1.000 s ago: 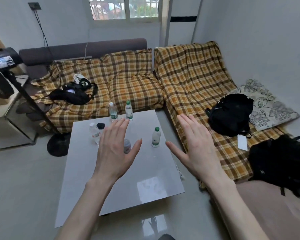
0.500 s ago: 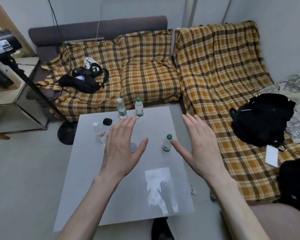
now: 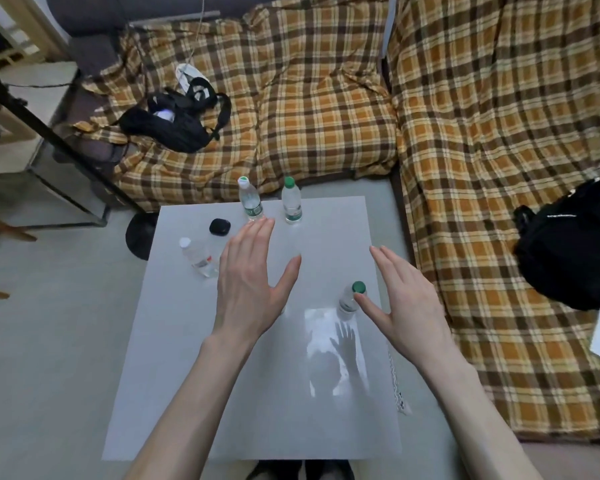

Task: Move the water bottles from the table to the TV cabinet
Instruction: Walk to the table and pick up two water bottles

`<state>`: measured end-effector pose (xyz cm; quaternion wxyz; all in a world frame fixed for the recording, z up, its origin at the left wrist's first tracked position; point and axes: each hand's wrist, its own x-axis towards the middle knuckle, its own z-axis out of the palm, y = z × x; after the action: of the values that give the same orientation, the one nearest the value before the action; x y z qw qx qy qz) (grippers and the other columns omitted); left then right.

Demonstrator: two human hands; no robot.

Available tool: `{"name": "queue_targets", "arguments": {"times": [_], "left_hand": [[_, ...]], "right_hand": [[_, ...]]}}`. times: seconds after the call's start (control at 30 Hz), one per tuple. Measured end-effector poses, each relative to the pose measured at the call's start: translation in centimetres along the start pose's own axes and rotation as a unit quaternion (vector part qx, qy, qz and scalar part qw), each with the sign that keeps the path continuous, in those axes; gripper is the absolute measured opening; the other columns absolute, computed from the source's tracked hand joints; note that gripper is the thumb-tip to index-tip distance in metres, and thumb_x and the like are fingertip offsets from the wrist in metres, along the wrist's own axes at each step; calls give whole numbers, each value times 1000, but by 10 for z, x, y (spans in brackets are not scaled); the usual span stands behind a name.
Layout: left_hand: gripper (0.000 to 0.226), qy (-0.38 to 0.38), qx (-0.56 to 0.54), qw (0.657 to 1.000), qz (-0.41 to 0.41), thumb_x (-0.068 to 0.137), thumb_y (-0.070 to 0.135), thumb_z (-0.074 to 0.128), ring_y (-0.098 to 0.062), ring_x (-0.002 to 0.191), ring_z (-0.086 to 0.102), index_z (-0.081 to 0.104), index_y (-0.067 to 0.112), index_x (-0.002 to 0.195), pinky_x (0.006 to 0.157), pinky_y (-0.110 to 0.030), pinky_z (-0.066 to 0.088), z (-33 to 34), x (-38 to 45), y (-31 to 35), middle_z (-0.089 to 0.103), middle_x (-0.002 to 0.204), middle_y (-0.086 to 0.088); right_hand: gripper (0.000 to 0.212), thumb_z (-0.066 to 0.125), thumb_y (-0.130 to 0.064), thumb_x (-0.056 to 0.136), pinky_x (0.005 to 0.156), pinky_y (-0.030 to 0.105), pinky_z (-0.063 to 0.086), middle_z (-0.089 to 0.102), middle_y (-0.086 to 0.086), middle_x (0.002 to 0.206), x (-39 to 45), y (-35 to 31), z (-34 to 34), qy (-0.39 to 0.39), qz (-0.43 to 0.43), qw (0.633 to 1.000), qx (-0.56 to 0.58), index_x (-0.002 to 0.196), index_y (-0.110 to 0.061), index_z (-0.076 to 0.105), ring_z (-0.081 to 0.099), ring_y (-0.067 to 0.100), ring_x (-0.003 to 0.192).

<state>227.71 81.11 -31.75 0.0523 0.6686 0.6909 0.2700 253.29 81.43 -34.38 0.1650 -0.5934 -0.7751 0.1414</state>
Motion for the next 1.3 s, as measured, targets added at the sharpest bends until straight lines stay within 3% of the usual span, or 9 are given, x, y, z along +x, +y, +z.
{"name": "queue_targets", "arguments": {"times": [0.3, 0.43, 0.53, 0.63, 0.8, 0.97, 1.13, 1.3], "left_hand": [[66, -44, -15, 999, 8, 100, 47, 57, -25, 148, 41, 42, 12, 154, 122, -44, 34, 90, 44, -54, 48, 157, -6], [65, -64, -10, 998, 14, 100, 48, 56, -25, 146, 43, 44, 13, 153, 121, -43, 35, 128, 59, -77, 50, 155, -6], [64, -73, -9, 997, 20, 100, 49, 54, -26, 144, 44, 44, 13, 152, 120, -43, 37, 149, 63, -91, 51, 154, -6], [63, -85, -8, 996, 23, 100, 48, 55, -24, 144, 44, 45, 13, 152, 119, -41, 36, 165, 66, -98, 51, 154, -5], [62, -96, -7, 995, 32, 99, 46, 55, -26, 141, 48, 45, 13, 151, 116, -45, 42, 188, 87, -113, 54, 151, -6], [57, -97, -5, 995, 38, 98, 39, 57, -29, 133, 54, 47, 11, 147, 109, -43, 45, 206, 122, -123, 58, 145, -7], [56, -102, 8, 994, 32, 99, 37, 58, -32, 128, 56, 48, 9, 146, 106, -44, 46, 221, 142, -133, 59, 142, -10], [57, -109, 15, 993, 44, 99, 35, 58, -31, 130, 55, 46, 9, 148, 105, -45, 47, 230, 151, -138, 58, 143, -10]], "right_hand": [[75, 76, -41, 87, 101, 45, 51, 53, 5, 150, 34, 31, 88, -53, 17, 997, -55, 151, -20, 45, 56, 29, 132], [71, 80, -36, 82, 81, 41, 54, 59, 5, 140, 48, 42, 126, -87, 53, 990, -98, 144, -17, 51, 67, 33, 109], [57, 66, -38, 92, 64, 35, 44, 46, -2, 141, 57, 43, 146, -160, 121, 970, -140, 142, -23, 43, 63, 31, 98], [39, 62, -32, 95, 57, 34, 42, 42, -1, 132, 66, 44, 160, -185, 177, 957, -136, 129, -22, 45, 60, 29, 94], [25, 60, -29, 97, 57, 36, 40, 44, 1, 115, 71, 50, 175, -208, 197, 950, -127, 114, -20, 44, 57, 29, 87], [27, 59, -35, 94, 51, 32, 36, 43, -3, 104, 73, 56, 183, -220, 205, 946, -121, 110, -24, 40, 53, 25, 79], [32, 61, -45, 93, 52, 30, 42, 42, -3, 105, 80, 59, 184, -226, 206, 945, -114, 110, -24, 44, 58, 22, 81], [28, 66, -38, 94, 57, 36, 53, 37, -4, 104, 86, 60, 184, -199, 198, 958, -63, 108, -18, 54, 58, 23, 73]]}}
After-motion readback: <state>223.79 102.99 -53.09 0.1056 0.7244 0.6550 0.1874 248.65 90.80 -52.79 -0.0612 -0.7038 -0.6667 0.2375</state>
